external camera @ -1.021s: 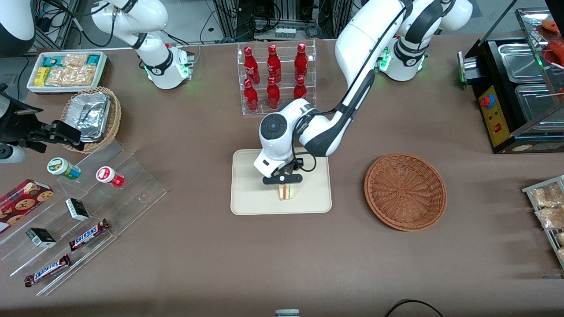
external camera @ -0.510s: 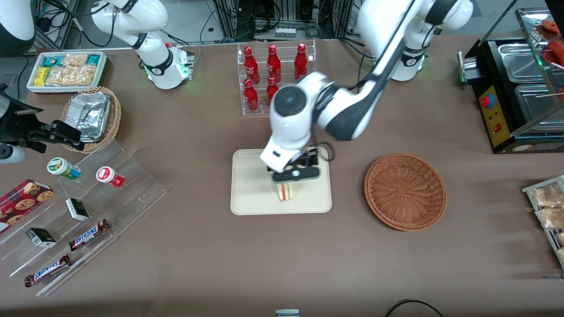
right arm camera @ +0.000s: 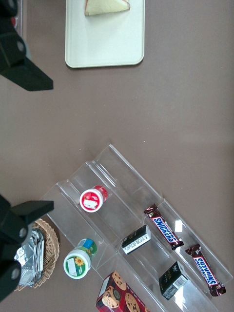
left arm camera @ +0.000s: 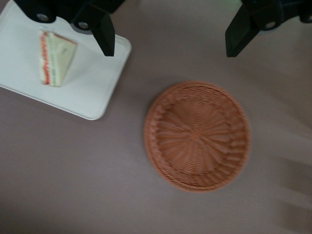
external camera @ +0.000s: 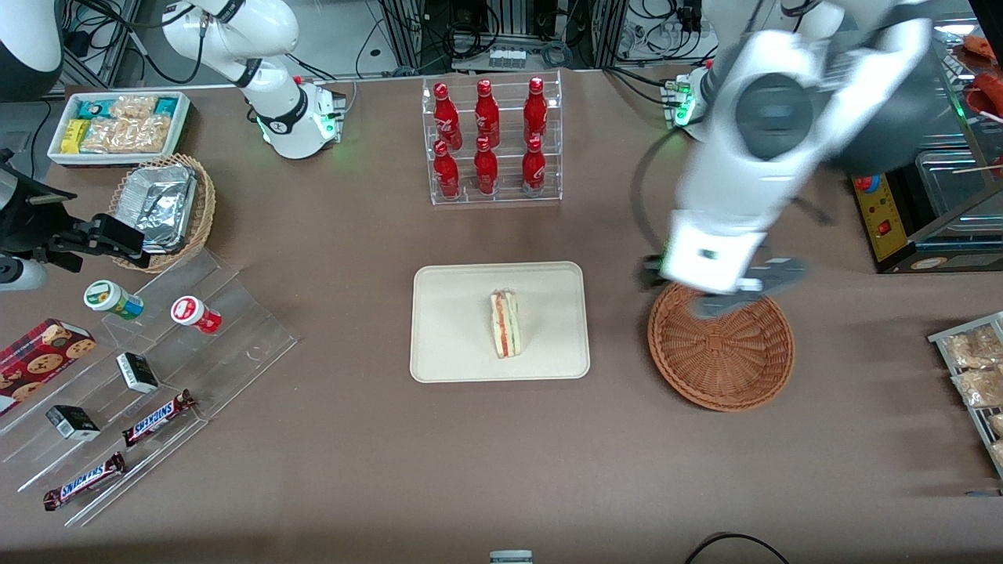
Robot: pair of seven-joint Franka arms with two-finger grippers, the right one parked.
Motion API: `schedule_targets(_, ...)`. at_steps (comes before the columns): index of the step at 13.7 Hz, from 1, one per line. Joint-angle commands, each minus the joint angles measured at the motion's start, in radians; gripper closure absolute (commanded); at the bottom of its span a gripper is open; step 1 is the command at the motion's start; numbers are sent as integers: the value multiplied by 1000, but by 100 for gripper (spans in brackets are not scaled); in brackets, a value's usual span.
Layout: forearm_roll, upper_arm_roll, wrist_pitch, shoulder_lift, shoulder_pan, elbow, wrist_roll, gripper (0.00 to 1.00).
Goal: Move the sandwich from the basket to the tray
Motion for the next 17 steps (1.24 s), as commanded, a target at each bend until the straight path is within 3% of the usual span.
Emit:
schedule_targets(1,-6,-15,-41,-63,123,-55,150,0)
schedule_targets(5,-14,-15,-58,-129,269,-127,396,0)
schedule_targets(7,-58,-14,-55,-168,346,-172,531,0)
schedule_targets(11,-63,-14,-15,-261,394,-311,729,0)
schedule_targets(17,-63,-18,2,-237,357,-266,657,0)
